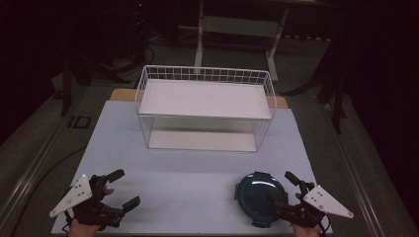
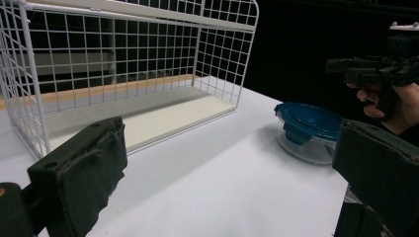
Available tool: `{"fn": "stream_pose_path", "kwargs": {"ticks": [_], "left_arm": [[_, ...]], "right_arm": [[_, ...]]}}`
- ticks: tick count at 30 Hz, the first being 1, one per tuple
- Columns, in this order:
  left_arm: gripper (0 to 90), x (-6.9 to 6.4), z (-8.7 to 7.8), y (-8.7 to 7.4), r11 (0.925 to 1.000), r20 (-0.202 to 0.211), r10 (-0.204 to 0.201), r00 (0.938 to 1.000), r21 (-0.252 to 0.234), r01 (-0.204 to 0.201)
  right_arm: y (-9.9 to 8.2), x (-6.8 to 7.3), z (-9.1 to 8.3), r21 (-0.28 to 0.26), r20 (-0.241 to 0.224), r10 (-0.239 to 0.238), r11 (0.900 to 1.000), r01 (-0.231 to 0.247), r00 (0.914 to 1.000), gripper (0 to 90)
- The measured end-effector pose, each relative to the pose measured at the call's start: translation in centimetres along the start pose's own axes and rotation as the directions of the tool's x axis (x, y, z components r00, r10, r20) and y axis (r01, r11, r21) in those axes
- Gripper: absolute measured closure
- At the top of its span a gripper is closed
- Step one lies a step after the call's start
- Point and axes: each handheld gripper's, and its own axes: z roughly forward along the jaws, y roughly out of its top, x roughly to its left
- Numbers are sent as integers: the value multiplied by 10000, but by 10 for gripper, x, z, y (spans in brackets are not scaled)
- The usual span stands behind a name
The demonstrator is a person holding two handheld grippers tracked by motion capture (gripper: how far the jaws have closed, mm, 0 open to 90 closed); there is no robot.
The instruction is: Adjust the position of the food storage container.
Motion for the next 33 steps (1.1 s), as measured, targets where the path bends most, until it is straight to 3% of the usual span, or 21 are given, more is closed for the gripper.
{"fn": "stream_pose_path", "kwargs": {"ticks": [5,7,13,18,26,28,31,33], "left_arm": [[7,-1,-1,1,10000,-6,62,10000,-17,-62],[6,-2,-2,1,9999,15,85,10000,-59,-85],[6,-3,-2,2,9998,23,133,9999,-112,-132],[7,-3,-2,2,9999,1,121,9999,-101,-121],[6,-2,-2,2,9999,-10,86,10000,-131,-86],[6,-2,-2,2,9999,-6,107,9999,-118,-107],[6,-3,-2,2,9998,8,163,9999,-101,-163],[6,-3,-2,2,9998,26,195,9998,-71,-195]], "right_arm": [[3,3,-3,-27,8,20,10000,-20,10000,139],[11,7,-7,-57,-208,207,9998,-208,9996,139],[19,10,-6,85,-240,-234,9997,236,9994,138],[27,1,-4,468,-282,-340,9983,353,9990,124],[35,-16,-3,848,-590,176,9963,-125,9981,128],[34,-19,-4,1027,-380,168,9946,-128,9991,145],[30,-24,-6,1346,-288,78,9909,-38,9996,226],[25,-31,-9,1573,-200,302,9872,-266,9993,312]]}}
